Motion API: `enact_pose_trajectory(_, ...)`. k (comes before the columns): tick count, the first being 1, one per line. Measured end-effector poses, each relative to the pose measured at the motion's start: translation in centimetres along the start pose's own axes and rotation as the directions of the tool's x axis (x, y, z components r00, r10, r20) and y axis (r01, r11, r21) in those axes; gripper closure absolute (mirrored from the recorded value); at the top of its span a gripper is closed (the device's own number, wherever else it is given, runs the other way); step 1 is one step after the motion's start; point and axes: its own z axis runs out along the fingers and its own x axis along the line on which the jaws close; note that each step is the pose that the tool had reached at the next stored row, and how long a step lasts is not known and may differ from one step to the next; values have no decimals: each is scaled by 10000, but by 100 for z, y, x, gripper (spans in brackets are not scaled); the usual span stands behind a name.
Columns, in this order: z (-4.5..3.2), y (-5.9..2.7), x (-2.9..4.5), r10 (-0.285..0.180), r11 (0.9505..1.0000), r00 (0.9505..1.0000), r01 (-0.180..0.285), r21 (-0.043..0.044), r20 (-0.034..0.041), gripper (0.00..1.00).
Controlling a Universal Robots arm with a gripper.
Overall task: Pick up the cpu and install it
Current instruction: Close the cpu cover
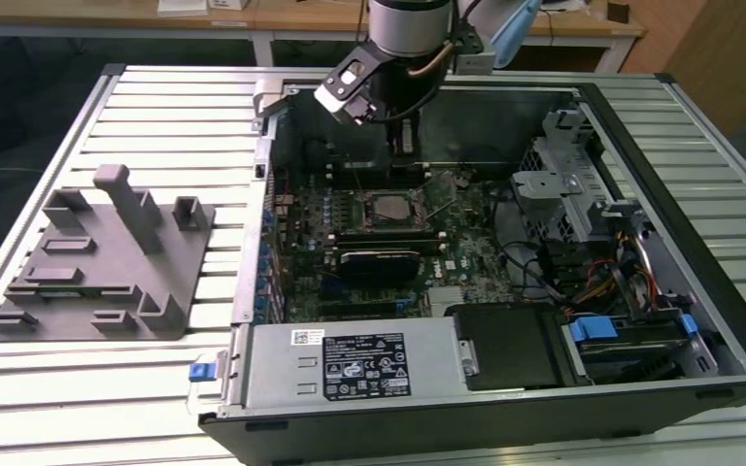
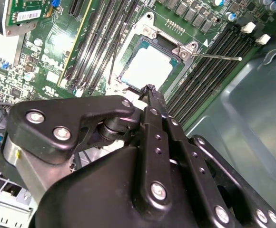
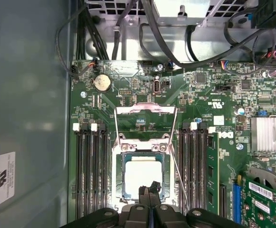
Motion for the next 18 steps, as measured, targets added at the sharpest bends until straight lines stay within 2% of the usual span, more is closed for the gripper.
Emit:
enact_pose_trajectory(8, -120, 5, -2, 0, 10000, 10000, 0, -1, -1, 89)
enact_pose_trajectory(14, -128, 7, -2, -1, 10000, 10000, 1, 0, 0, 89)
enact_pose_trajectory(18, -126, 50, -2, -1, 10000, 10000, 1, 0, 0, 89)
